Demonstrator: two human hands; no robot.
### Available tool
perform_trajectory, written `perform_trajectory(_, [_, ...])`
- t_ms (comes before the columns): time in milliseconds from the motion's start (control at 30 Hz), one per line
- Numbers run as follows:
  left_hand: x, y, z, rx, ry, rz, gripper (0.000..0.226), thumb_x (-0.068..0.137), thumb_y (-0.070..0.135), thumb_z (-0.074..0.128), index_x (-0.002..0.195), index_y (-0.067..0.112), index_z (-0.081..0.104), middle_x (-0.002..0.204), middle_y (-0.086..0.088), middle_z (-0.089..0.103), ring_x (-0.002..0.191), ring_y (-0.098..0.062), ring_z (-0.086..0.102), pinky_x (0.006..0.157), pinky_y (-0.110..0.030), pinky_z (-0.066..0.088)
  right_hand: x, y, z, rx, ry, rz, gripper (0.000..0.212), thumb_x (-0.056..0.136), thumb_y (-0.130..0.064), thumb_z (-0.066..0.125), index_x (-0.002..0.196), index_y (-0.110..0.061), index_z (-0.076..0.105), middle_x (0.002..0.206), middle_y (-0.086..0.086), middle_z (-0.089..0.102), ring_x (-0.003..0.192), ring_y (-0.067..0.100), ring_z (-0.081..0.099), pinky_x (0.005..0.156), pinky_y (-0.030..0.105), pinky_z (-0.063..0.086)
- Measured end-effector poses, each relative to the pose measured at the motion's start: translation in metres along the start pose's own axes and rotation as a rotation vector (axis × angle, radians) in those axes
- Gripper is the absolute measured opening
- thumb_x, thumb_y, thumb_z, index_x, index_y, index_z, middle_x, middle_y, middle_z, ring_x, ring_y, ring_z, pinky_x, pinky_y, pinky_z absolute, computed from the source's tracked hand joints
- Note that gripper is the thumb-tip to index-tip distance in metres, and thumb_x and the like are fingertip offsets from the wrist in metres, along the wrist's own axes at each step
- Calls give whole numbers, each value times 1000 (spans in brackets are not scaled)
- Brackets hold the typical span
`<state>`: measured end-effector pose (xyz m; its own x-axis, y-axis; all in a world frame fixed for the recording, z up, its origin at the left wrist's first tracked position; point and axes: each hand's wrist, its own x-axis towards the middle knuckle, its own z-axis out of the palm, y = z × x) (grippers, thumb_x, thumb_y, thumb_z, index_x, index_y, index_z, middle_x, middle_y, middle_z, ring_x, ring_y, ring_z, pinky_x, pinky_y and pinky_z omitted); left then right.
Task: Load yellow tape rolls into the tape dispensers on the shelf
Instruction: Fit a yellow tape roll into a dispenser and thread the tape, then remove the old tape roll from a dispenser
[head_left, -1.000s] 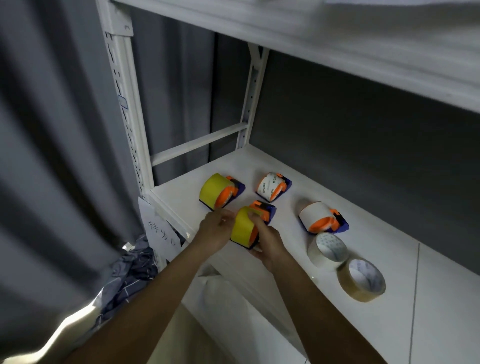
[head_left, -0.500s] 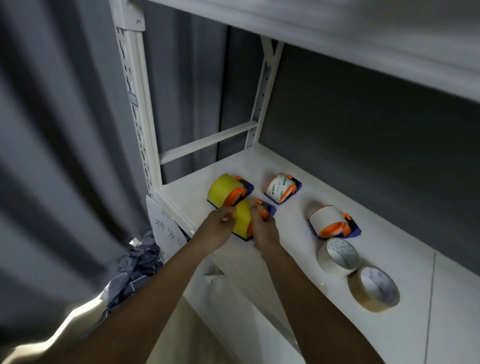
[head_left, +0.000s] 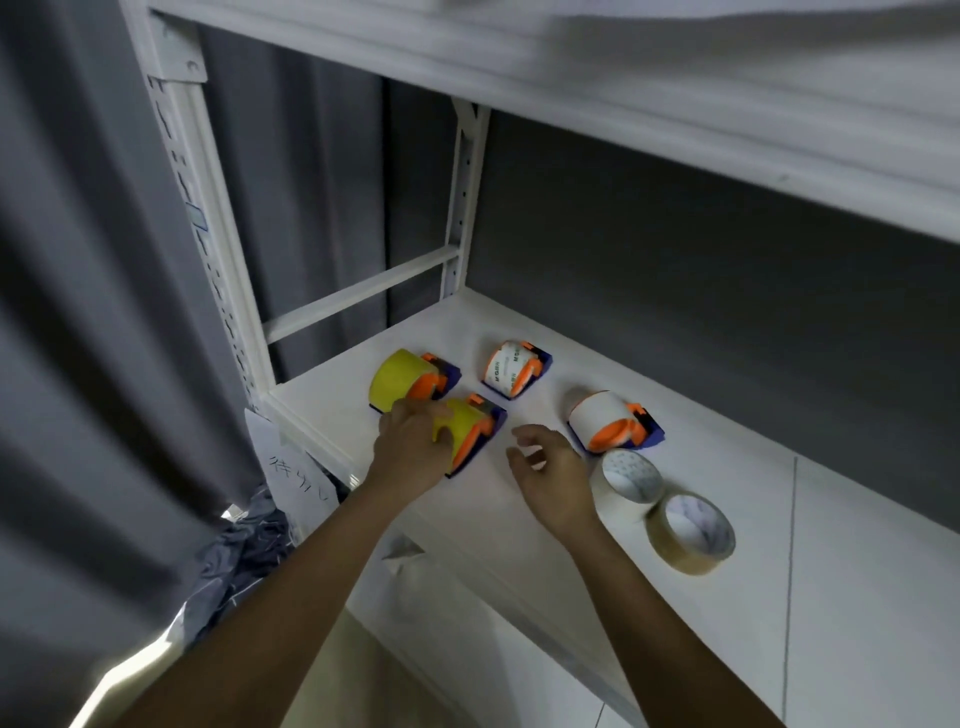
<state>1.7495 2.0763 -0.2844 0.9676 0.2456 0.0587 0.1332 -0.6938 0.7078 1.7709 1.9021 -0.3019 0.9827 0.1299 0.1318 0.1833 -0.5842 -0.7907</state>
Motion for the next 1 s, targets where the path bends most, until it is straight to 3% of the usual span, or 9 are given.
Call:
perform_trajectory(100, [-1,19,6,27,20,103,28,92,14,47,115,14,63,132,-12,47,126,-31,37,103,-40,35,-16,15,-25,-56,36,-50,21,88,-15,60,109,-18,64,109,-5,60,86,6,56,72,14,46])
perform_trajectory(233, [1,38,23,54,-75,215,23,93,13,46,106,8,64,112,-10,60,113,-26,48,97,-34,39,-32,36,-54,-88,62,-4,18,88,-8,59,100,-19,66,99,-8,61,84,1,56,68,0,40])
perform_trajectory(300, [0,46,34,25,-121,209,24,92,16,48,111,13,62,116,-8,58,113,-25,49,97,-35,41,-37,43,-65,-108,55,43,16,88,-7,58,97,-19,65,97,-8,61,90,8,59,75,3,41])
perform_trajectory(400, [-1,58,50,-2,-219,213,25,93,18,48,115,17,59,122,-7,54,113,-23,49,94,-35,45,-40,49,-81,-77,94,74,18,88,-5,57,100,-14,67,96,-1,62,89,17,60,79,20,46])
perform_trajectory(467, [0,67,59,-12,-272,218,25,94,20,47,117,19,57,123,-7,51,111,-21,50,87,-29,45,-40,52,-90,-85,114,79,20,88,-4,56,101,-12,68,96,0,61,84,15,57,76,16,43])
perform_trajectory(667, [9,108,82,19,-343,256,26,94,17,44,117,13,55,121,-11,49,108,-24,52,90,-30,45,-41,66,-112,-101,215,85,16,87,-3,59,96,-10,70,100,-2,65,86,9,57,73,6,43])
perform_trajectory(833, [-1,154,109,25,-460,387,20,93,16,42,99,9,59,102,-15,62,89,-29,60,69,-34,46,-57,77,-146,-26,229,138,26,83,-2,58,81,-26,69,89,-10,66,81,5,59,68,7,45])
perform_trajectory(933, [-12,179,126,-20,-540,404,22,93,18,46,113,18,58,106,-2,62,96,-21,60,77,-28,47,-70,89,-170,-7,319,180,31,84,3,55,81,-25,69,88,-10,66,78,3,59,64,4,42])
perform_trajectory(1000, [-23,194,139,-47,-561,392,25,94,19,46,118,20,54,111,-4,63,99,-22,61,87,-37,51,-81,100,-187,-15,370,198,25,84,3,56,85,-17,70,88,-8,66,74,1,59,63,1,40])
